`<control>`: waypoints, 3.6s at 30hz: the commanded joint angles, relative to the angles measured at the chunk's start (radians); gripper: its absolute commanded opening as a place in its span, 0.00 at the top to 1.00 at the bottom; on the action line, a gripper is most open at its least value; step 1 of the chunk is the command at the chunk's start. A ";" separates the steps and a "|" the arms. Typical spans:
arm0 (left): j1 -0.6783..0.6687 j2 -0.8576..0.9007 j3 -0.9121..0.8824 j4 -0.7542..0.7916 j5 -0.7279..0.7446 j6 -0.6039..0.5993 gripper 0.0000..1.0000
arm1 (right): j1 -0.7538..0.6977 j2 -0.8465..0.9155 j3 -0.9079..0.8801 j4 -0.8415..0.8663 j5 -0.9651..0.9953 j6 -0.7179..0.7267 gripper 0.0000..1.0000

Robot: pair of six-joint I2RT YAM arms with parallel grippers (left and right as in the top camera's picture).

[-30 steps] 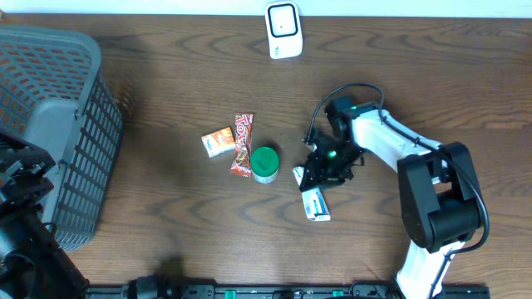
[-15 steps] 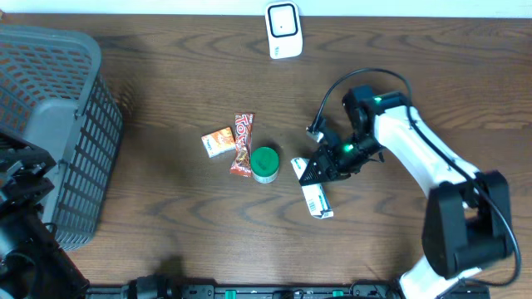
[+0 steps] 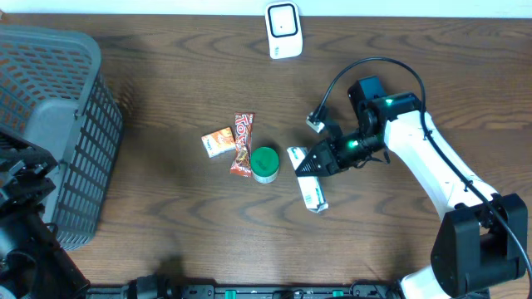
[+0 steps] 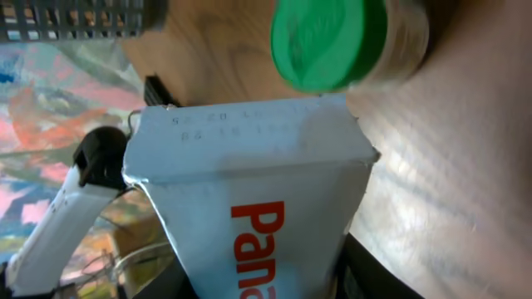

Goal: Scan the item barcode
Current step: 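Lift the Panadol box with the right gripper toward the scanner, then hold the Panadol box barcode end over the white scanner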

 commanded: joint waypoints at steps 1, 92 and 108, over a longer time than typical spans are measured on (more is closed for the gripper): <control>0.004 -0.004 -0.010 -0.030 -0.013 -0.009 0.05 | -0.006 -0.012 0.018 0.074 -0.029 0.074 0.64; 0.004 -0.004 -0.010 -1.281 -0.013 -0.009 0.05 | 0.285 1.033 1.131 1.198 1.593 -0.894 0.75; 0.004 -0.004 -0.010 -1.281 -0.013 -0.009 0.05 | 0.307 0.684 1.131 0.425 2.031 -0.347 0.73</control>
